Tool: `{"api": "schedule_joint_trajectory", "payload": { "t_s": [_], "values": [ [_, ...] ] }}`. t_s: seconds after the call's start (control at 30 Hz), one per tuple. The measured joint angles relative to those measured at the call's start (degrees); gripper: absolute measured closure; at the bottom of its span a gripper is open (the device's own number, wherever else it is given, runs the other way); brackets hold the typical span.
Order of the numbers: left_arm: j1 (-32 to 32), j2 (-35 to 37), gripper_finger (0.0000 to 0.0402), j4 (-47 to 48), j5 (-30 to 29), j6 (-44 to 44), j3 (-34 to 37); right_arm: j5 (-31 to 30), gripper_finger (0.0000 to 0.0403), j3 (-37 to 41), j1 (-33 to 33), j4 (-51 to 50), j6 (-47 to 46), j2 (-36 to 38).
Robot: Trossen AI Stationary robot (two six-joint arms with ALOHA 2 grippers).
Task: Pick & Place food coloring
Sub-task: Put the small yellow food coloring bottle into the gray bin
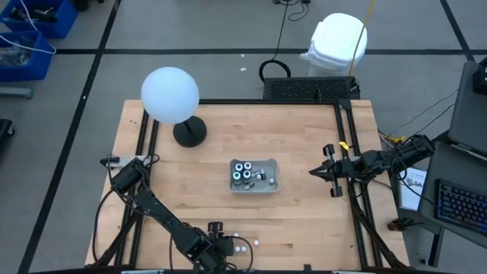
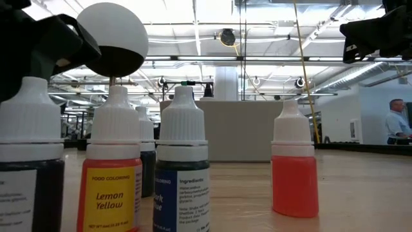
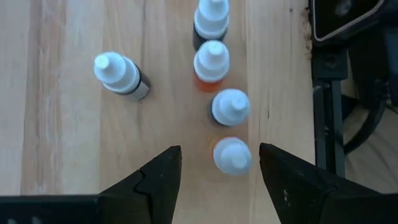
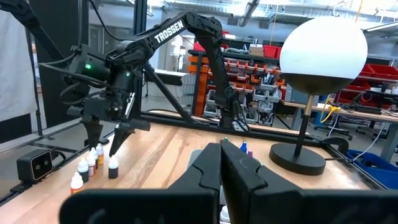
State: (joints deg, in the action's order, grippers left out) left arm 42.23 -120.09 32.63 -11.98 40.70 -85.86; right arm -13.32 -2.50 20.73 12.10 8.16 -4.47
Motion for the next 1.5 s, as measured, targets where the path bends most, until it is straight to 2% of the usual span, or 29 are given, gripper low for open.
{"api": "schedule_joint_trajectory", "payload": {
  "t_s": [0.17,0.47,0.6,0.87,0.97,1.07,1.3,1.5],
  "values": [
    [-0.2,0.0,0.0183,-2.9,0.0,-2.7,0.0,0.0,0.0403,0.0,0.0,0.0,0.0,0.0],
    [-0.4,0.0,0.0187,-2.4,1.5,-2.4,0.0,0.0,0.0403,0.0,0.0,0.0,0.0,0.0],
    [-0.7,0.0,0.0216,-2.4,1.7,-2.3,0.0,0.0,0.0403,0.0,0.0,0.0,0.0,0.0],
    [-1.6,0.0,0.0299,-0.7,3.3,-2.4,0.0,0.0,0.0403,0.0,0.0,0.0,0.0,0.0],
    [-1.8,0.0,0.0327,-0.4,5.5,-2.7,-0.1,0.0,0.0403,0.0,0.0,-0.3,0.0,0.0],
    [-1.7,0.4,0.0332,2.7,6.8,-3.9,-0.7,0.0,0.0403,0.0,0.0,-0.4,0.0,0.0],
    [-2.2,4.3,0.0331,15.4,5.8,-7.9,-8.9,0.0,0.0403,0.0,0.0,-0.7,-0.1,0.0],
    [-6.3,5.2,0.0330,29.3,2.0,-13.4,-21.8,0.0,0.0403,0.0,0.0,-0.8,-1.0,0.0]
  ]
}}
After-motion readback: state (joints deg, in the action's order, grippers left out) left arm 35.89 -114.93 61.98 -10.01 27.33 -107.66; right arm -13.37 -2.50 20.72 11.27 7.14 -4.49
